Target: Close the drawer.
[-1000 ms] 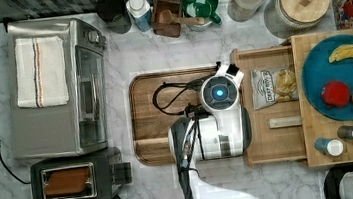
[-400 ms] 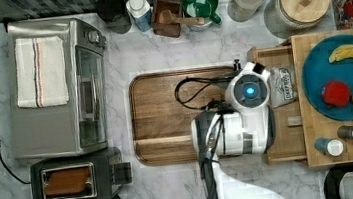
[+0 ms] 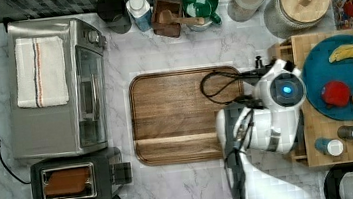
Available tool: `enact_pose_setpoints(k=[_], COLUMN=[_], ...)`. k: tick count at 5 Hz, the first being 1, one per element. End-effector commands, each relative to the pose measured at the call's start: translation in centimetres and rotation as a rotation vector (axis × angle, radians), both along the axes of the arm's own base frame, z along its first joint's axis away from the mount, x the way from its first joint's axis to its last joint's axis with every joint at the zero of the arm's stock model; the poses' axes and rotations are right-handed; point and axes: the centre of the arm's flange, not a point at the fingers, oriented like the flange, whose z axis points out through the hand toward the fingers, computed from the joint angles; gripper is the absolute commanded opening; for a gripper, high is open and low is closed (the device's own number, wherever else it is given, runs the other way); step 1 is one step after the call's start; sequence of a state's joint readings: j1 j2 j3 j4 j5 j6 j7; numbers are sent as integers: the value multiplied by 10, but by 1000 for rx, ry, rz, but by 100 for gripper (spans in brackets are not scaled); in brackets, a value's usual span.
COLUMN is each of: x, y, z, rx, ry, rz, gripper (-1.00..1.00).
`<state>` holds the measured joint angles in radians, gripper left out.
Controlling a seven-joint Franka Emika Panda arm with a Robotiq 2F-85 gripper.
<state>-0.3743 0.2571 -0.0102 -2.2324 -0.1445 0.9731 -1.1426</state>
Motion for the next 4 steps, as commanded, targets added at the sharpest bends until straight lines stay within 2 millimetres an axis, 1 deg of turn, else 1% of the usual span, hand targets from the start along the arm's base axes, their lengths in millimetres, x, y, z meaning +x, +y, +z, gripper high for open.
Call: enact_pose_setpoints(k=[1, 2, 3, 4], x=[-5, -9, -10, -9], y=[-153, -144, -129, -117], z=[64, 69, 73, 73], rx=[-164, -167, -156, -159], ry=[-60, -61, -52, -42], rz=[-78, -91, -112, -138], gripper=[-100, -100, -100, -100])
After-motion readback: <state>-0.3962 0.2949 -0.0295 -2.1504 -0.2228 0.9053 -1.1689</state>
